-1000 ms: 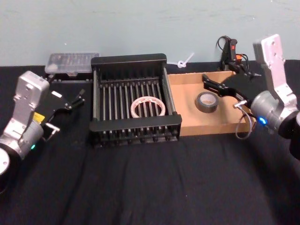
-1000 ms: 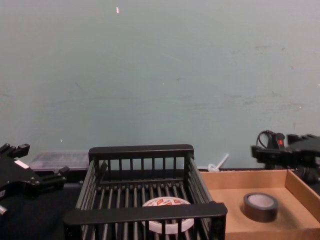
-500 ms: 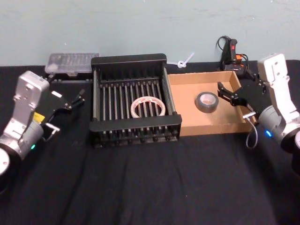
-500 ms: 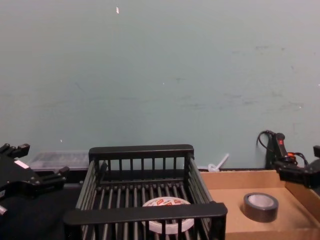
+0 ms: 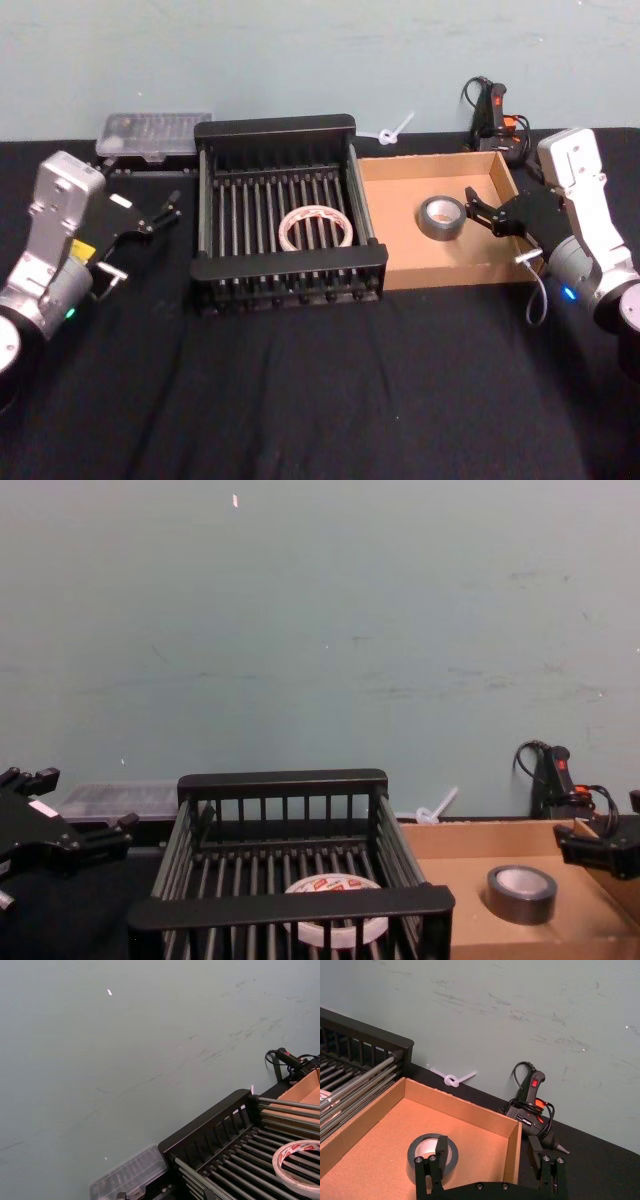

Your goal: Pick up the white tape and place it into the black box , Pick up the silver tape and place it into the brown box.

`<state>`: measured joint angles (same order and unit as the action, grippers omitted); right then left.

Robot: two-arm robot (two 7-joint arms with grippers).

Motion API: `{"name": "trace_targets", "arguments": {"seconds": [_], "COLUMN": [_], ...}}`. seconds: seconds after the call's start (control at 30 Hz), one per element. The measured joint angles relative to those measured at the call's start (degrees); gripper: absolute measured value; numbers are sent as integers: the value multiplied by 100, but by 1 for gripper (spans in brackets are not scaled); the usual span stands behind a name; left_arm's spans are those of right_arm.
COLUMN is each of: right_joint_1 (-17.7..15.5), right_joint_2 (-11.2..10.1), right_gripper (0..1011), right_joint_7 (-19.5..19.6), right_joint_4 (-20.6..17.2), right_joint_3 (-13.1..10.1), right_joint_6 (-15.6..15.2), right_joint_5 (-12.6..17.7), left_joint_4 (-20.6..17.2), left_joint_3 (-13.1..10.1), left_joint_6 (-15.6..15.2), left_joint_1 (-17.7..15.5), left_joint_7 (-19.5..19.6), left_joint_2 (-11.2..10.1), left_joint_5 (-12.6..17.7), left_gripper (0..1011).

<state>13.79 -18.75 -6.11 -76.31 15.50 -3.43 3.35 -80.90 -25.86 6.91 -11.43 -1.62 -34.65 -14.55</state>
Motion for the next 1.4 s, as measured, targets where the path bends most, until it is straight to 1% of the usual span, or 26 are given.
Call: {"name": "trace_targets", "arguments": {"seconds": [1.4], "right_joint_1": [0], "right_joint_2": [-17], "right_gripper": [1002], "right_joint_7": [-2], "right_joint_4": [-25], "right_joint_3": [8], "right_joint_6": [3], "right_joint_5": [37], "left_joint_4": [0], "left_joint_3": [0], "left_joint_6": [0], "left_joint_1": [0], "left_joint_7": [0], "left_joint_2": [0], "left_joint_5": [0], "left_gripper": [1001]}}
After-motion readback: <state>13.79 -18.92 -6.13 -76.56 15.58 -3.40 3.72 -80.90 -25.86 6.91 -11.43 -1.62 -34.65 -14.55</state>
